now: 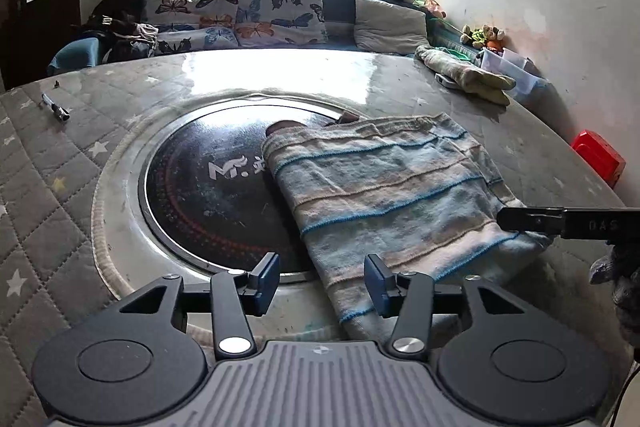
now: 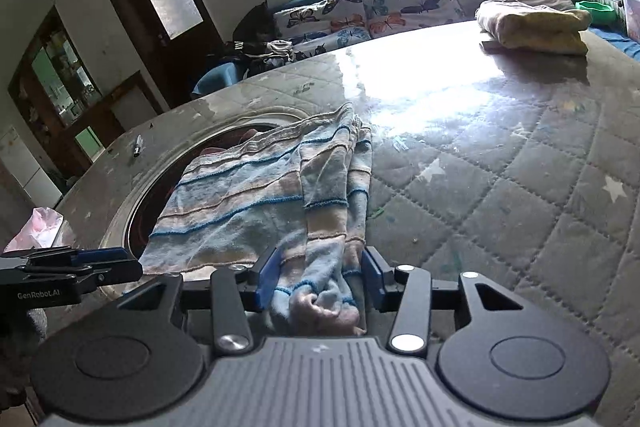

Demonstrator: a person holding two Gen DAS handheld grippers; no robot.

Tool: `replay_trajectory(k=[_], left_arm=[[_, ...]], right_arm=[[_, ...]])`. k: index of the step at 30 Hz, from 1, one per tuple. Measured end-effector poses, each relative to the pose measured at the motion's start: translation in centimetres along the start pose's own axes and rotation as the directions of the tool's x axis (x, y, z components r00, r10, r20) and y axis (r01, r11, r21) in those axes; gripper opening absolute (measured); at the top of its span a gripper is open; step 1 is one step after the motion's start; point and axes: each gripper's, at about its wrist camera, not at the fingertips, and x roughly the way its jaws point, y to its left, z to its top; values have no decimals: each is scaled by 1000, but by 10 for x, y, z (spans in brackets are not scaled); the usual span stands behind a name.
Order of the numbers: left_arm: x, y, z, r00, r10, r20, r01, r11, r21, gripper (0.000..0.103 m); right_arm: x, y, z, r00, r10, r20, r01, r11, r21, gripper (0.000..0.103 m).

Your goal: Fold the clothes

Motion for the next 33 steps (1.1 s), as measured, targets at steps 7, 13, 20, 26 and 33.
replay_trajectory(k=[7, 13, 20, 26, 33], left_arm=[[2, -5, -6, 1000, -19, -24, 19, 1000, -2, 48], [0, -8, -8, 998, -48, -35, 48, 999, 2, 44], [-5, -22, -17, 994, -101, -53, 104, 993, 58, 44], [-13, -32, -24, 984, -156, -82, 164, 982, 98, 44], [-11, -24, -6, 990, -136, -49, 139, 987, 75, 44]], right_arm=[[-2, 1, -2, 1000, 5, -11, -5, 1000, 13, 29], [-9, 4, -7, 1000, 3, -18, -3, 1000, 2, 24], [-31, 7, -19, 999, -24, -39, 23, 1000, -12, 22], [-56, 10, -34, 997, -47, -65, 47, 999, -6, 22], [-70, 1, -30, 998, -59, -29, 60, 998, 25, 28]])
